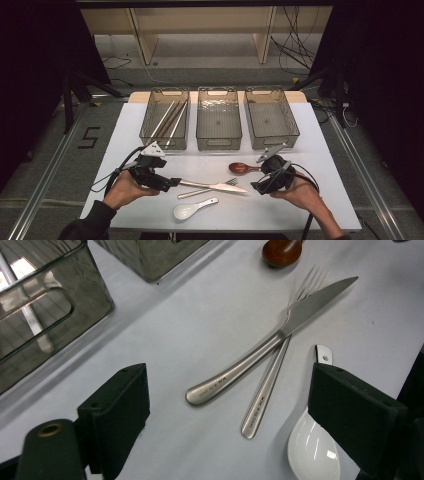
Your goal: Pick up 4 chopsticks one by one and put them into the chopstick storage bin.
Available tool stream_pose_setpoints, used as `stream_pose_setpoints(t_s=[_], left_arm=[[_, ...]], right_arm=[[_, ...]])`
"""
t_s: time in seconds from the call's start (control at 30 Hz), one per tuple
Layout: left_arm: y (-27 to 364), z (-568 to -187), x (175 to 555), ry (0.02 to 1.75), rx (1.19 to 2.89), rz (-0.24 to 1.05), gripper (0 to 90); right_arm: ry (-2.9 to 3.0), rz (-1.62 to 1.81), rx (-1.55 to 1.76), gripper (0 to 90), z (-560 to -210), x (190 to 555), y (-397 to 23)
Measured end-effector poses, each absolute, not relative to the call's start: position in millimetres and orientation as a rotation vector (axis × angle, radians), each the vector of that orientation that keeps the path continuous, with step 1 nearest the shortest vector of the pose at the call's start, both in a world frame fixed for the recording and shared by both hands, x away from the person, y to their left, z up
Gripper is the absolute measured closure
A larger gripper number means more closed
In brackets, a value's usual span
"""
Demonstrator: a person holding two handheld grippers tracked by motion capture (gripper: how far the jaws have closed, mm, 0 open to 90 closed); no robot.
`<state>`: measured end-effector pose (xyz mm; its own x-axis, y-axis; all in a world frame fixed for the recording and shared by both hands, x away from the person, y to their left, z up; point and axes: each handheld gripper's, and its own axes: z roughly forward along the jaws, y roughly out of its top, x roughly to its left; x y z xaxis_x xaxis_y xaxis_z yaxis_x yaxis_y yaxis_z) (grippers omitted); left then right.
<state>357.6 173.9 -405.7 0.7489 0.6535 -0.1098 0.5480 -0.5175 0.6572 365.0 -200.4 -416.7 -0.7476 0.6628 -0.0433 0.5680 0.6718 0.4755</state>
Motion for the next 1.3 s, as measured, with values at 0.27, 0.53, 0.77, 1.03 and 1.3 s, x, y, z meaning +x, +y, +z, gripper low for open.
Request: stream_pose_setpoints(t_s=[0.27, 0.53, 0.77, 1.03, 1.3], left_arm=[[180, -406, 350, 0.909, 2.223, 0.226, 16.3], [181, -407, 344, 0.893, 2.226, 0.249, 16.0], [182, -407, 341, 0.882, 2.223, 0.254, 15.9], [183, -407, 338, 0.883, 2.212, 0.258, 15.9], [183, -406, 336, 0.884, 2.205, 0.261, 15.9]], right_arm=[[2.681, 0.624, 1.018, 29.3, -419, 387, -206], [2.71, 0.59, 1.016, 30.7, -422, 408, -206], [2.746, 0.539, 1.044, 31.4, -432, 423, -204], [2.786, 0.502, 1.033, 32.6, -440, 433, -202], [2.809, 0.505, 1.017, 35.1, -441, 438, -202]])
